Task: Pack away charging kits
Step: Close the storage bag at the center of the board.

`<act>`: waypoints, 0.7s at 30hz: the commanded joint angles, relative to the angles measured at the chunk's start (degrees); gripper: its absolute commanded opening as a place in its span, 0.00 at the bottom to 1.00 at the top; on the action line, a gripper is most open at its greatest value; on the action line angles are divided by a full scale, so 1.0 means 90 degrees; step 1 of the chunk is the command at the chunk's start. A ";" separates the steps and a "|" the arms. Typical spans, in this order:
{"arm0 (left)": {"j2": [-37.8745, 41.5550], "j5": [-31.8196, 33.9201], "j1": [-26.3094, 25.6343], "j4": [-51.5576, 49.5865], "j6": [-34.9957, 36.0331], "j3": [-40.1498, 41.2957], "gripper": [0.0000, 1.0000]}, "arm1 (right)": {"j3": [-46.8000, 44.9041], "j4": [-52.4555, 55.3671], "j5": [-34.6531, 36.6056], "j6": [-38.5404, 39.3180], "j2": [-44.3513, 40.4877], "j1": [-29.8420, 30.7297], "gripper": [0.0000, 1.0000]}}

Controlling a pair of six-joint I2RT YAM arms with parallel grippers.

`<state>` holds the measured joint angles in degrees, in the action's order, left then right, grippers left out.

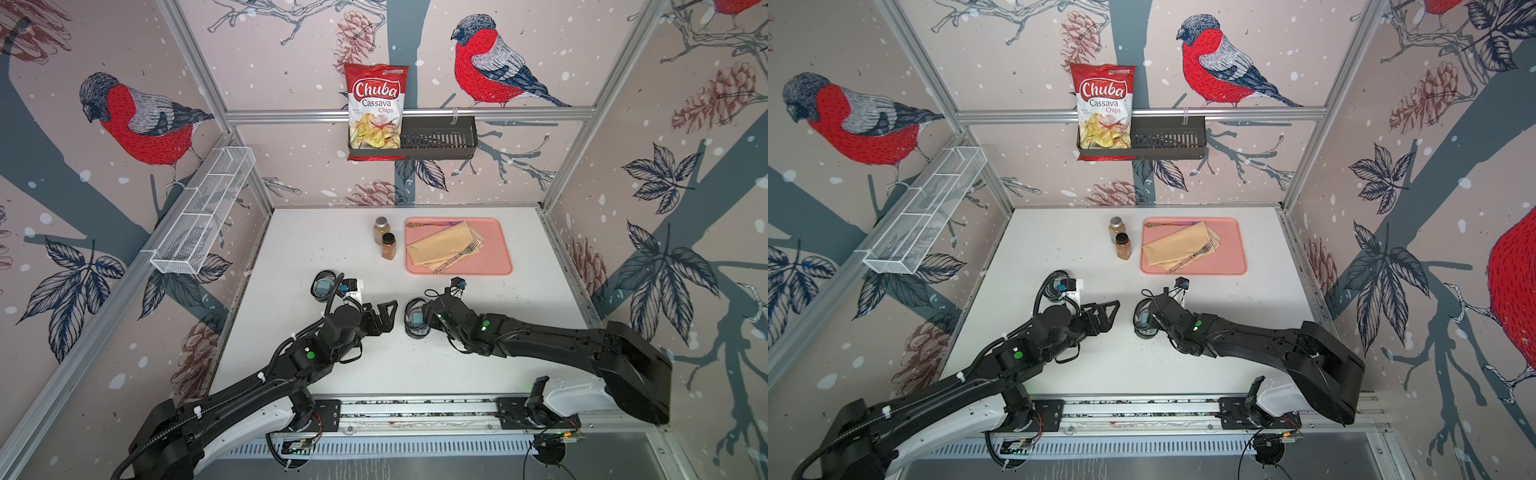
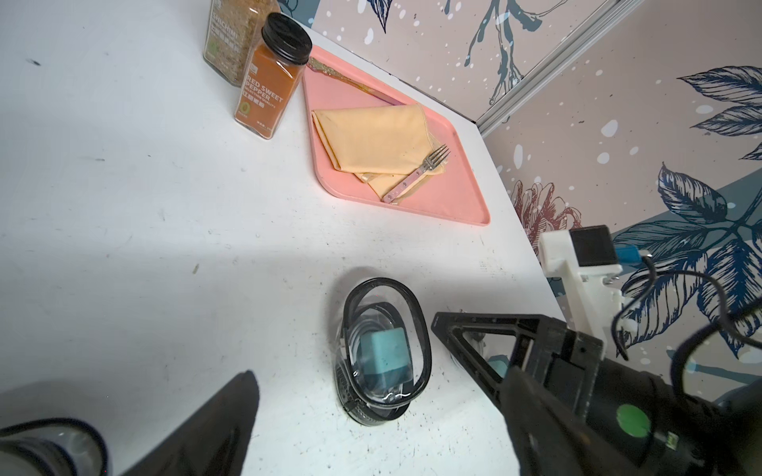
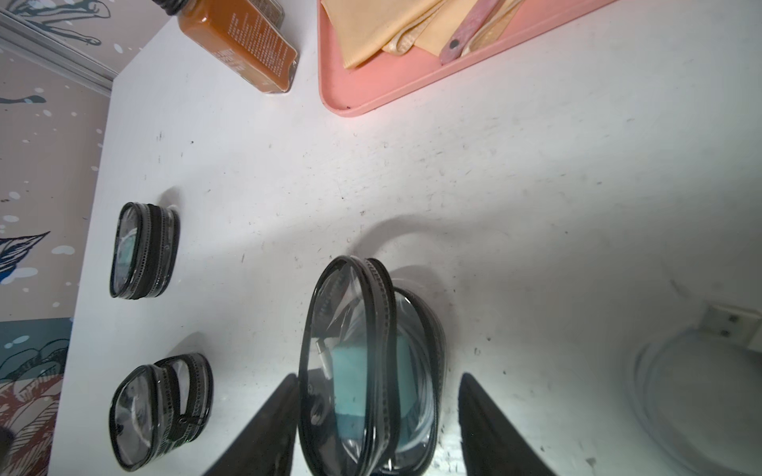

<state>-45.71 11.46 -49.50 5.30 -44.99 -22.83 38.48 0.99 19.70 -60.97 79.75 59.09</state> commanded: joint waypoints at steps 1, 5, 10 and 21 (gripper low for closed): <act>0.0137 0.0269 0.0012 -0.0009 0.0131 0.0132 0.96 | 0.0118 0.0080 0.0113 0.0010 0.0222 0.0006 0.54; -0.0188 0.0277 0.0020 0.0015 0.0069 0.0075 0.96 | -0.0048 -0.0078 0.0048 -0.0131 0.0362 0.0016 0.38; -0.0915 0.0211 0.0030 -0.0214 -0.0004 -0.0396 0.95 | -0.0205 -0.0179 -0.0012 -0.0329 0.0398 0.0135 0.21; -0.2440 -0.0044 0.0079 -0.0392 -0.0084 -0.1264 0.89 | -0.0250 -0.0208 0.0085 -0.0725 0.0646 0.0582 0.12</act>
<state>-65.67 11.55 -48.90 2.72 -45.21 -32.47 36.58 -1.52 20.60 -66.11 85.56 63.92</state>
